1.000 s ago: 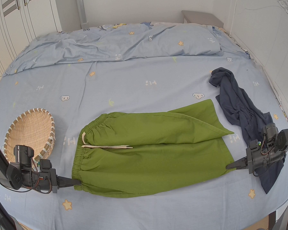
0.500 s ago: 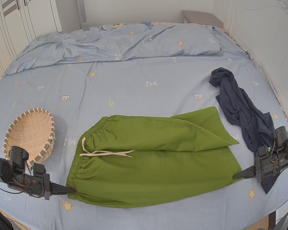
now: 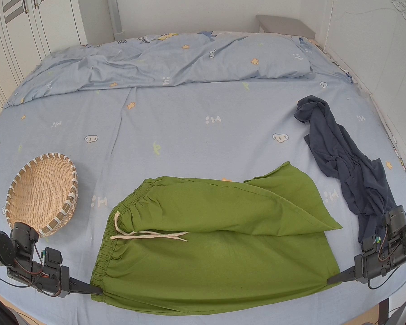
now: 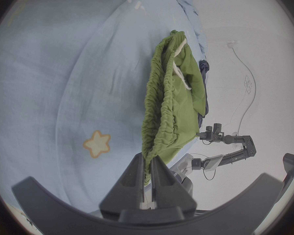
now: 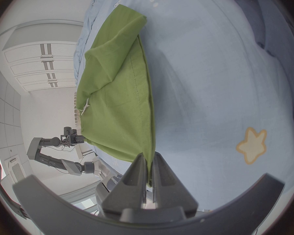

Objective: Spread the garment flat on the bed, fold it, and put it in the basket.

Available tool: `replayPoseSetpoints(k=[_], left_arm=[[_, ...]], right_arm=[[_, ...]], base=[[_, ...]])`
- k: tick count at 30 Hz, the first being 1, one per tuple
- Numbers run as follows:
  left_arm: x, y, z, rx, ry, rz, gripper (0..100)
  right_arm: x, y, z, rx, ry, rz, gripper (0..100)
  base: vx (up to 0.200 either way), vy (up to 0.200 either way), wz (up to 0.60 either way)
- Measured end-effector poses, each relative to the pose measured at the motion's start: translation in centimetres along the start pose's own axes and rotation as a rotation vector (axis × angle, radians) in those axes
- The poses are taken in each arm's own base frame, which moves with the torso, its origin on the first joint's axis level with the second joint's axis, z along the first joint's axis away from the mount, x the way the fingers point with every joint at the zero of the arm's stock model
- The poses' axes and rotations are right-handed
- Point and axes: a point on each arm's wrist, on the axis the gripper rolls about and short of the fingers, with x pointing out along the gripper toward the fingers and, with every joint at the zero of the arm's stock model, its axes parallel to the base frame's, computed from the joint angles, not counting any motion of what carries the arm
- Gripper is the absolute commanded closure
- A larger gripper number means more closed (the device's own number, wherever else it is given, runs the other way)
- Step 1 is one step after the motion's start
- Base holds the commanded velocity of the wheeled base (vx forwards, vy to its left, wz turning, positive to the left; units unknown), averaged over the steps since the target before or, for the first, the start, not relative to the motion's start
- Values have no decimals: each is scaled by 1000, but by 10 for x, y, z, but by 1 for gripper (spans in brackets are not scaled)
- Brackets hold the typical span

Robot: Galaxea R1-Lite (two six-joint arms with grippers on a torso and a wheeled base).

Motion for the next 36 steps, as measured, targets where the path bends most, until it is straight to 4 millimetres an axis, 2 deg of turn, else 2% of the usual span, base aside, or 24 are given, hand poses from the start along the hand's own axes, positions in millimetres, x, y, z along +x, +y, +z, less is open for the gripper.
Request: replayPoseSetpoints(k=[5,12,27,28,36], left_arm=[[2,1,-10,-10,25,23,100],[2,4,-18,4,61,137,100],[3,4,-21,-12,94,146,100],[3,3,-22,-11,95,145,0],[4,3,-21,-8,99,145,0]], right_arm=[[4,-2,-11,-3,16,-7,100],[7,-4,-16,8,39,-23,100],[13,-6,-18,7,64,-31,100],[13,-6,-18,6,65,-31,0],[14,-6,-18,-10,56,-27,0]], base=[[0,0,0],[0,0,0],[0,0,0],[0,0,0],[0,0,0]])
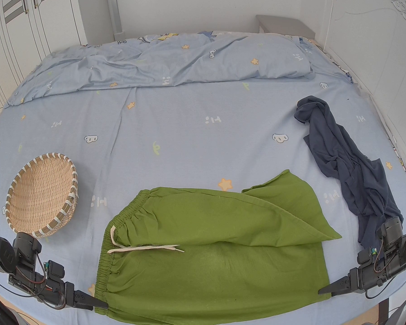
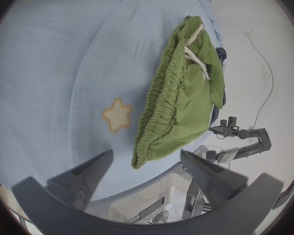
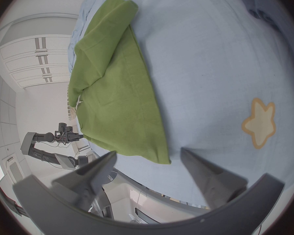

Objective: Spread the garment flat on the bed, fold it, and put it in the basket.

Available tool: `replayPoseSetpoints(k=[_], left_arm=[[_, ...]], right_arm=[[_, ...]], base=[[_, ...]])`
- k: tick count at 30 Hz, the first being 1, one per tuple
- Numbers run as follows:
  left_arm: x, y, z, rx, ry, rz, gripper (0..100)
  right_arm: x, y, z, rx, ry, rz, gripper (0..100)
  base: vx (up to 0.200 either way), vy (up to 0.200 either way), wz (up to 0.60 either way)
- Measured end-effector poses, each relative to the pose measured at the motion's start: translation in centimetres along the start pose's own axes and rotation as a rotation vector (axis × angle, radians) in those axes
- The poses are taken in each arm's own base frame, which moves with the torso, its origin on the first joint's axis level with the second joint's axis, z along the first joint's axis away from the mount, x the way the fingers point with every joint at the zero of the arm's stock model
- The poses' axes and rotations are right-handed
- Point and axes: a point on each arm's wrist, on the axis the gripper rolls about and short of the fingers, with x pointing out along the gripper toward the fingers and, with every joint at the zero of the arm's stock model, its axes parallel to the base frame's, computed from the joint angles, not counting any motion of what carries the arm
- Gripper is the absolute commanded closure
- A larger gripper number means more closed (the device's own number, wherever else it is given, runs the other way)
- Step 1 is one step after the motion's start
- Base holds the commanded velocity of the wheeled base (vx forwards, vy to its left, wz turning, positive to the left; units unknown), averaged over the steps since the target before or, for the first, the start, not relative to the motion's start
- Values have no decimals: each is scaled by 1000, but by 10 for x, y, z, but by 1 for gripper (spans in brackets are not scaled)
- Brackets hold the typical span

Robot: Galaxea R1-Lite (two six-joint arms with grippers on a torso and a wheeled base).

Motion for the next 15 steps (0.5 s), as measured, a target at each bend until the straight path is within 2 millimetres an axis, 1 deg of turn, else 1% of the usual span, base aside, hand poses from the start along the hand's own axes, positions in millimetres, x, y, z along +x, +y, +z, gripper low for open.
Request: replayPoseSetpoints(k=[6,11,14,15], left_arm=[[-3,-4,0,8,-10,-4,0],[-17,-17,1,-3,-12,-9,0],[-29,-30,12,10,-24,-14,0],[-36,-37,19,21,-36,-15,0]], right_arm=[[-2,1,-2,-35,-44,8,0],[-14,6,-1,-69,-125,8,0],[-23,11,4,-97,-189,5,0],[-27,12,6,-107,-212,3,0]], base=[[0,0,0],[0,0,0],[0,0,0],[0,0,0]])
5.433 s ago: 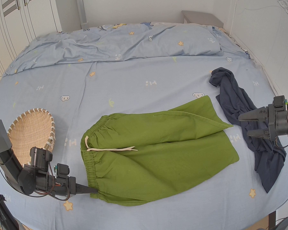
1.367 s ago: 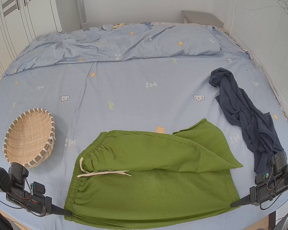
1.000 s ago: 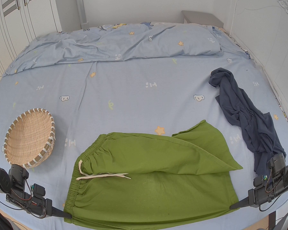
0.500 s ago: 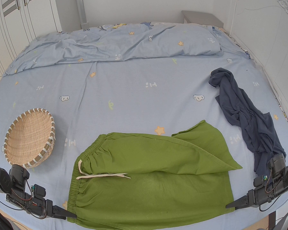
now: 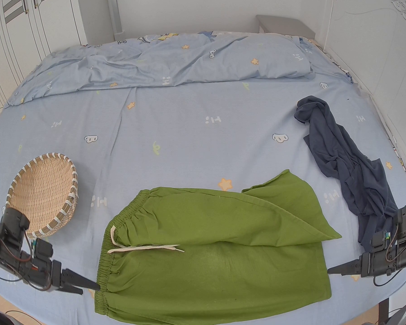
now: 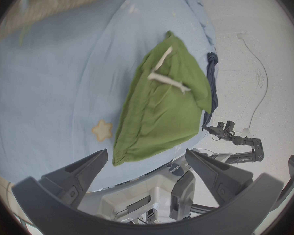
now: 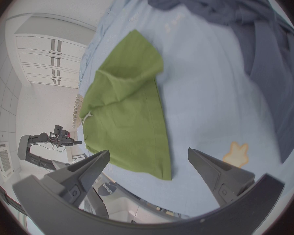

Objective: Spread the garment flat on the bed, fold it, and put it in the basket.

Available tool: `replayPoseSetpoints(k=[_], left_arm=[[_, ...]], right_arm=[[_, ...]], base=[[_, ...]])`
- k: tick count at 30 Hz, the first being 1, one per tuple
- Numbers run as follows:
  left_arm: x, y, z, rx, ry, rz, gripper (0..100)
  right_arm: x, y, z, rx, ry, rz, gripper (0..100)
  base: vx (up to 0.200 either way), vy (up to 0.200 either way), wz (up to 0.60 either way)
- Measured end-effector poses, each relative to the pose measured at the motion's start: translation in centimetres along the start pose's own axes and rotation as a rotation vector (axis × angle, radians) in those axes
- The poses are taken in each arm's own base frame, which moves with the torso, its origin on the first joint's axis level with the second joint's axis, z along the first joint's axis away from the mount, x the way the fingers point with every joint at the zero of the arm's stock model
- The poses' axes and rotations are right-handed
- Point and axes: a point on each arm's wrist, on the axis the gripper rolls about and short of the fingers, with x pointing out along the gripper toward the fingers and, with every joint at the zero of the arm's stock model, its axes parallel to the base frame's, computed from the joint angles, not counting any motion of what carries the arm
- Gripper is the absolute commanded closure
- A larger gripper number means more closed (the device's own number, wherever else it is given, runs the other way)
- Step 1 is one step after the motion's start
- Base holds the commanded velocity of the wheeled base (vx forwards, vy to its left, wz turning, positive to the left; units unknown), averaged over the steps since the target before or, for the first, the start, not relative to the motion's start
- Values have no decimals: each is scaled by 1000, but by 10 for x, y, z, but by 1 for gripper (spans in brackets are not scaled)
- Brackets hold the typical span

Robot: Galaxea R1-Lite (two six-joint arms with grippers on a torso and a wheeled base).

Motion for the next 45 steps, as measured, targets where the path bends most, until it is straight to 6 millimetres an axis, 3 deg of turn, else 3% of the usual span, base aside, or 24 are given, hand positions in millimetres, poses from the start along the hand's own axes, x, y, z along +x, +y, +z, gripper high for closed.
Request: replayPoseSetpoints(k=[6,11,15,19,25,30,37,45], left_arm=[[-31,-41,43,104,-103,-9,0],[-52,-81,87,202,-205,-41,0],[-56,-104,126,240,-255,-74,0],[-48,-118,168,261,-274,-100,0],[-10,-113,221,241,-236,-113,0],[30,-95,243,195,-167,-105,0],[68,-76,253,153,-95,-94,0],[89,-66,253,130,-47,-88,0]], right_arm=[[-23,10,27,-68,-148,-15,0],[-48,29,65,-172,-299,-17,0],[-65,48,92,-260,-390,-4,0],[-75,66,113,-334,-447,15,0],[-77,79,126,-384,-464,39,0],[-72,83,131,-400,-453,53,0],[-66,86,132,-407,-433,66,0],[-63,86,132,-407,-421,71,0]], base=[[0,0,0],[0,0,0],[0,0,0],[0,0,0],[0,0,0],[0,0,0],[0,0,0],[0,0,0]])
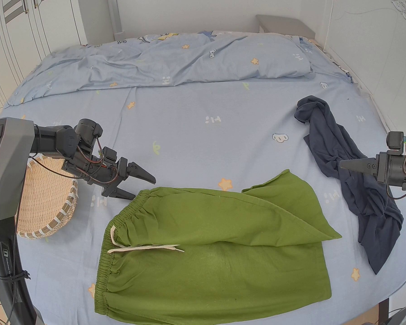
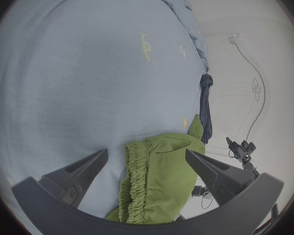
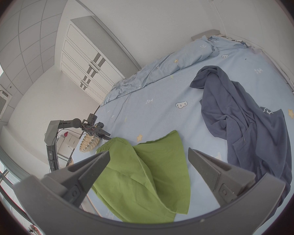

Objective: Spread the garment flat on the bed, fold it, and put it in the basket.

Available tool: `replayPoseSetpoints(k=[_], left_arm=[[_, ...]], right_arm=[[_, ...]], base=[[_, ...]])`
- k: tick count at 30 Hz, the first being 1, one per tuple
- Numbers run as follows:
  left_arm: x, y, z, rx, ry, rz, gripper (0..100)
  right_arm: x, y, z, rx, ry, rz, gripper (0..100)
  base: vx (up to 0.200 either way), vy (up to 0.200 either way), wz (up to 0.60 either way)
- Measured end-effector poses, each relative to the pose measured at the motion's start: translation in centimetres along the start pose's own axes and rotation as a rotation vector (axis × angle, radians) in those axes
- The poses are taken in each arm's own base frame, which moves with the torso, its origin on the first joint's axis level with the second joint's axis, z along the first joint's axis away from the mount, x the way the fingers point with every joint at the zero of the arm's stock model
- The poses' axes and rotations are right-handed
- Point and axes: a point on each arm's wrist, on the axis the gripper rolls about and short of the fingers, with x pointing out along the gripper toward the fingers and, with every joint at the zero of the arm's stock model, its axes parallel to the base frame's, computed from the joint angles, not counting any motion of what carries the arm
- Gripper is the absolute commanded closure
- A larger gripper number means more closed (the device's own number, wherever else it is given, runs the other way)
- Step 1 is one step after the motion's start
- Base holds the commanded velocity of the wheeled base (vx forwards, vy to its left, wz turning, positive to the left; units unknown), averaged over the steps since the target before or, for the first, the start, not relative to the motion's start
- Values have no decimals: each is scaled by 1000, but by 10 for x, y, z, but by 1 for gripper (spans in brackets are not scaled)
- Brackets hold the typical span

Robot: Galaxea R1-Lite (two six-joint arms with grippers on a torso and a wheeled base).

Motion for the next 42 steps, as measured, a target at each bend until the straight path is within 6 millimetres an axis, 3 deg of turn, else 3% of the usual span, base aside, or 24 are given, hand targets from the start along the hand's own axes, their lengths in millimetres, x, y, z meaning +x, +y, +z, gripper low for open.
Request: replayPoseSetpoints(k=[2,3,21,35,42], left_arm=[[3,1,0,-1,7,0,0],[5,1,-1,-2,11,-1,100],[13,2,-4,-10,35,0,100],[-38,-1,3,-11,-81,11,100],[-47,0,5,-11,-105,15,100]], right_arm=[[1,0,-1,2,3,1,0],[2,-1,-1,3,6,1,0],[5,-4,-3,13,18,1,0],[11,-14,-3,33,28,-14,0],[20,-30,-7,68,54,-34,0]], base=[[0,0,0],[0,0,0],[0,0,0],[0,0,0],[0,0,0]])
